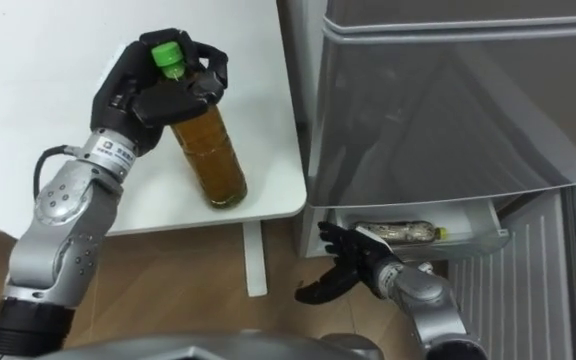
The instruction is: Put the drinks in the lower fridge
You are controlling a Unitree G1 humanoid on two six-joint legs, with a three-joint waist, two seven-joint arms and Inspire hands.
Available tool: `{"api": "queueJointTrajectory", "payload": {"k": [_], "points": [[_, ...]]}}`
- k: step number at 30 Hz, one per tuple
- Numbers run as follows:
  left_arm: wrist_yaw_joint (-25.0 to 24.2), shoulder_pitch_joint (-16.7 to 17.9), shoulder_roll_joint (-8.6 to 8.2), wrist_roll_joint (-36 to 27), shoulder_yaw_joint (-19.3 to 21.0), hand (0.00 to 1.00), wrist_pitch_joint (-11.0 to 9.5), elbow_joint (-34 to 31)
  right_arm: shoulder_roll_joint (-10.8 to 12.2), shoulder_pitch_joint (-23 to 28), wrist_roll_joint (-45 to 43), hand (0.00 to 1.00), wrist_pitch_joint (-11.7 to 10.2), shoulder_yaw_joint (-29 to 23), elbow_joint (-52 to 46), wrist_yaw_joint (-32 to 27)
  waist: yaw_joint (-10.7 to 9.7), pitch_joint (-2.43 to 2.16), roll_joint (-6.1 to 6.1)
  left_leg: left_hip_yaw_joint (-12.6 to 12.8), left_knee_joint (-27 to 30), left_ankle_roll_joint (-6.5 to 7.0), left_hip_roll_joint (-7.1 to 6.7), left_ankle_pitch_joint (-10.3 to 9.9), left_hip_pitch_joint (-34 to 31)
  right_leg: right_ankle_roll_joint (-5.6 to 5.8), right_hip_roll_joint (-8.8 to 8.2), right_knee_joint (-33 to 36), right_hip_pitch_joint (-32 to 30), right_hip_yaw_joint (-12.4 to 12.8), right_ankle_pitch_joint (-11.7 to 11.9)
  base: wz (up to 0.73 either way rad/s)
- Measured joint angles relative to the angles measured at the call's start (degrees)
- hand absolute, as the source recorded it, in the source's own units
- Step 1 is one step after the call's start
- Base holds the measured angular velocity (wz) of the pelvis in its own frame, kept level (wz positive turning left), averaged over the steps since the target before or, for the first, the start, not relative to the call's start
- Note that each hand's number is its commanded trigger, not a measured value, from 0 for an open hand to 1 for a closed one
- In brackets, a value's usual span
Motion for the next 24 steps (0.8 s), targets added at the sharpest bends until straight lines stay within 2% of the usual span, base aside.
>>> {"api": "queueJointTrajectory", "payload": {"k": [4, 8, 12, 17, 21, 24], "points": [[-1.24, 0.00, -1.29, -1.24, -0.17, 1.00, 0.00, 0.00, 0.07, -0.01, 0.44, 0.00, -0.01, 0.12, -0.74, 1.70, 0.01, 0.04, -0.14, 0.10, 0.00, 0.00, 0.03, 0.00, 0.01, 0.00, 0.01, 0.05, -0.04, 0.12, 0.00, 0.00], [-1.24, 0.01, -1.32, -6.06, -1.41, 1.00, -0.02, -0.01, 0.46, 0.01, 1.58, 0.00, -0.04, 0.75, 0.20, 1.72, -0.06, 0.25, -0.68, 0.07, 0.06, 0.00, 0.05, 0.00, -0.13, 0.00, 0.02, 0.10, -0.28, 0.34, 0.00, -0.01], [-1.21, 0.01, -1.31, -8.86, -2.77, 1.00, -0.02, -0.32, 1.21, 0.06, 1.66, 0.00, -0.07, 1.91, 0.21, 1.52, -0.69, 0.16, -1.28, 0.17, 0.35, 0.00, 0.06, 0.00, -1.10, -0.02, -0.03, 0.13, -1.04, 0.56, 0.03, -0.01], [-1.22, 0.00, -1.49, -16.43, -3.81, 1.00, -0.03, -0.34, 1.13, 0.17, 2.23, 0.00, -0.04, 3.82, 0.13, 0.63, -1.21, 0.12, -1.23, 1.51, 0.30, 0.00, 0.19, 0.00, -1.26, -0.05, 0.11, 0.11, -1.54, 1.39, 0.13, -0.08], [-1.20, 0.00, -1.43, -19.21, -4.76, 1.00, -0.02, -0.34, 1.06, 0.18, 3.10, 0.00, 0.21, 4.65, 0.14, 0.65, -1.52, 0.12, -0.96, 1.36, 0.30, 0.00, 0.21, 0.00, -1.73, -0.05, 0.22, 0.06, -1.78, 1.50, 0.24, -0.01], [-1.19, 0.02, -1.32, -19.16, -6.88, 1.00, -0.01, -0.33, 1.05, 0.17, 4.33, 0.00, 0.36, 5.02, 0.13, 0.75, -1.52, 0.05, -0.57, 1.33, 0.33, 0.00, 0.17, 0.00, -1.88, -0.01, 0.14, 0.04, -1.92, 1.44, 0.27, 0.00]]}}
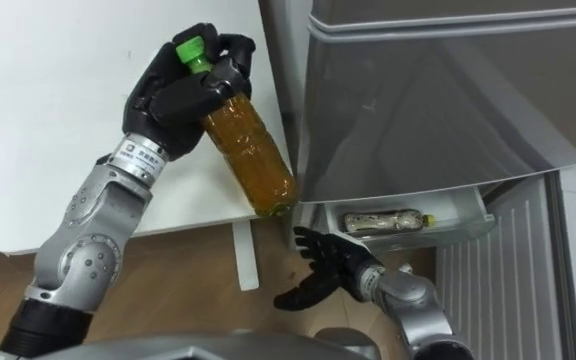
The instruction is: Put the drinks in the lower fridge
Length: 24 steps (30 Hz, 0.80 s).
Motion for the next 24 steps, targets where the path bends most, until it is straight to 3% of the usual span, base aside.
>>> {"api": "queueJointTrajectory", "payload": {"k": [6, 10, 14, 17, 24], "points": [[-0.87, 0.04, 0.17, 0.04, -3.22, 1.00, 0.44, 0.00, 0.02, -0.06, 2.68, 0.00, 0.30, 1.76, 0.00, 2.59, -0.09, -0.11, 0.25, 0.16, -0.03, 0.00, 0.10, 0.00, 0.11, 0.00, -0.23, 0.01, 0.07, -0.02, 0.00, 0.00], [-1.27, 0.29, 0.21, 0.04, -3.25, 1.00, 0.96, 0.02, -0.25, -0.04, 6.31, 0.00, 0.41, 1.84, 0.02, 3.90, -0.21, 0.13, -0.07, 0.21, -0.06, 0.00, 0.15, 0.00, 0.53, -0.04, -0.19, 0.06, 0.26, -0.05, 0.03, 0.00], [-1.49, 0.38, 1.43, 0.05, -4.83, 1.00, 0.96, 0.73, -1.50, 0.02, 11.12, 0.00, 0.94, 3.48, -0.32, 5.39, -0.28, 0.47, -0.53, 1.03, 0.29, 0.00, 0.24, -0.01, -0.24, -0.04, -0.16, 0.06, -0.02, -0.13, 0.21, 0.01], [-2.87, 0.63, 2.45, 0.86, -6.56, 1.00, 1.02, 1.86, -1.71, 0.54, 14.18, 0.00, 1.81, 4.12, -2.69, 6.62, -0.23, 0.49, -0.44, 1.23, 0.48, 0.00, 0.29, -0.02, -0.82, -0.06, -0.15, 0.18, -0.67, -0.04, 0.30, 0.00], [-5.37, 1.48, 4.06, 2.33, -6.93, 1.00, 1.03, 1.86, -1.69, 1.11, 22.92, 0.00, 1.55, 4.14, -5.38, 10.29, -0.29, 0.55, -0.38, 1.83, 0.87, -0.01, 0.45, -0.02, -0.97, -0.15, -0.14, 0.14, -0.93, 0.13, 0.44, 0.00]]}}
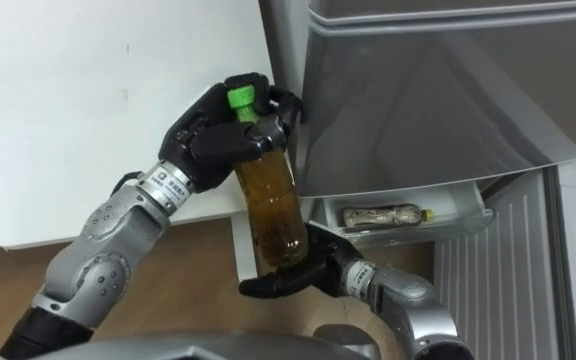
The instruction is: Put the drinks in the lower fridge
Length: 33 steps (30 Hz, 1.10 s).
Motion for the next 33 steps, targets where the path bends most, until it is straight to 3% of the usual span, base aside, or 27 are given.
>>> {"api": "queueJointTrajectory", "payload": {"k": [16, 24, 33], "points": [[-1.78, 0.56, 0.90, 2.39, -0.67, 1.00, -0.07, 0.02, -3.03, 0.07, 1.82, 0.00, -0.07, 0.42, -1.57, 2.77, 0.00, -0.19, -0.49, 0.71, 0.11, 0.00, 0.07, 0.00, -0.06, -0.02, 0.02, 0.80, -0.81, 0.81, 0.26, -0.03], [-2.12, 0.56, 1.29, 4.62, -1.40, 1.00, -0.38, 0.02, -4.03, 0.09, 1.83, 0.00, -0.04, 1.99, -1.57, 3.44, -1.25, -0.18, -0.36, -0.03, 0.50, 0.00, 0.13, 0.00, -0.97, -0.09, 0.00, 0.81, -0.86, -0.15, 0.34, 0.06], [-2.24, 0.65, 1.36, 7.99, -2.10, 1.00, -1.91, 0.02, -4.73, 0.10, 1.76, 0.00, -0.04, 2.04, -1.66, 4.12, -1.25, -0.20, -0.08, 0.03, 0.48, 0.00, 0.10, -0.01, -1.00, -0.09, 0.27, 0.79, -0.88, -0.34, 0.35, 0.00]]}}
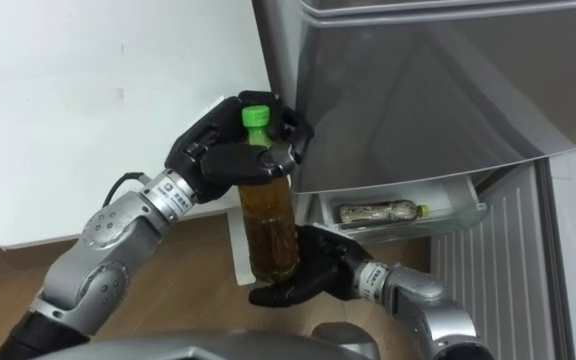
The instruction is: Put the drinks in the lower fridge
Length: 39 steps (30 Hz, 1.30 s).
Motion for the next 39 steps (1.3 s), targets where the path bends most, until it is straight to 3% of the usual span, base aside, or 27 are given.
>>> {"api": "queueJointTrajectory", "payload": {"k": [10, 17, 25, 26, 27, 28, 39], "points": [[-0.12, 0.07, 1.50, 13.58, -3.97, 1.00, -0.31, 1.18, -0.52, 0.09, 4.23, 0.00, -1.47, 1.18, -3.26, 1.65, -0.17, 0.14, 0.64, 0.01, -0.38, -0.03, 0.06, 0.02, 0.19, 0.00, 0.20, -0.08, 0.00, 0.20, 0.00, 0.00], [-0.25, 0.04, 1.63, 14.78, -6.07, 1.00, -0.33, 1.21, -1.50, -0.03, 4.26, 0.00, -1.86, 4.45, -4.82, 2.42, -0.12, 0.12, 0.56, 0.02, -0.34, -0.03, 0.02, 0.02, 0.41, 0.00, 0.21, -0.02, -0.31, 0.71, 0.00, -0.02], [-0.35, 0.03, 2.14, 16.79, -6.53, 1.00, -0.34, 1.21, -1.49, -0.09, 5.74, 0.00, -1.94, 4.64, -4.89, 2.93, -0.27, 0.20, 0.22, 0.04, 0.01, -0.03, 0.06, 0.02, -0.01, -0.13, 0.35, 0.12, -0.83, 1.29, 0.08, -0.03], [-0.47, 0.03, 2.22, 16.79, -6.53, 1.00, -0.34, 1.20, -1.48, -0.10, 6.34, 0.13, -1.94, 4.63, -4.89, 3.12, -0.26, 0.22, 0.18, 0.04, 0.00, -0.03, 0.06, 0.02, -0.02, -0.13, 0.37, 0.13, -0.84, 1.32, 0.10, 0.00], [-0.54, 0.03, 2.23, 16.79, -6.53, 1.00, -0.34, 1.21, -1.48, -0.11, 6.40, 0.75, -1.94, 4.63, -4.89, 3.20, -0.25, 0.21, 0.15, 0.04, -0.01, -0.03, 0.06, 0.02, -0.03, -0.13, 0.37, 0.13, -0.84, 1.33, 0.11, 0.00], [-0.72, 0.02, 2.24, 16.79, -6.53, 1.00, -0.34, 1.20, -1.48, -0.11, 6.43, 1.00, -1.94, 4.63, -4.89, 3.40, -0.24, 0.21, 0.09, 0.04, -0.07, -0.03, 0.06, 0.02, -0.04, -0.12, 0.38, 0.12, -0.85, 1.34, 0.11, 0.00], [-1.22, 0.00, 2.15, 16.70, -6.62, 1.00, -0.38, 1.20, -1.43, -0.13, 6.36, 1.00, -1.97, 4.64, -4.71, 3.52, -0.23, 0.37, -0.24, 0.02, -0.37, -0.03, 0.02, 0.02, 0.12, -0.12, 0.39, 0.02, -0.92, 1.68, 0.12, -0.01]]}}
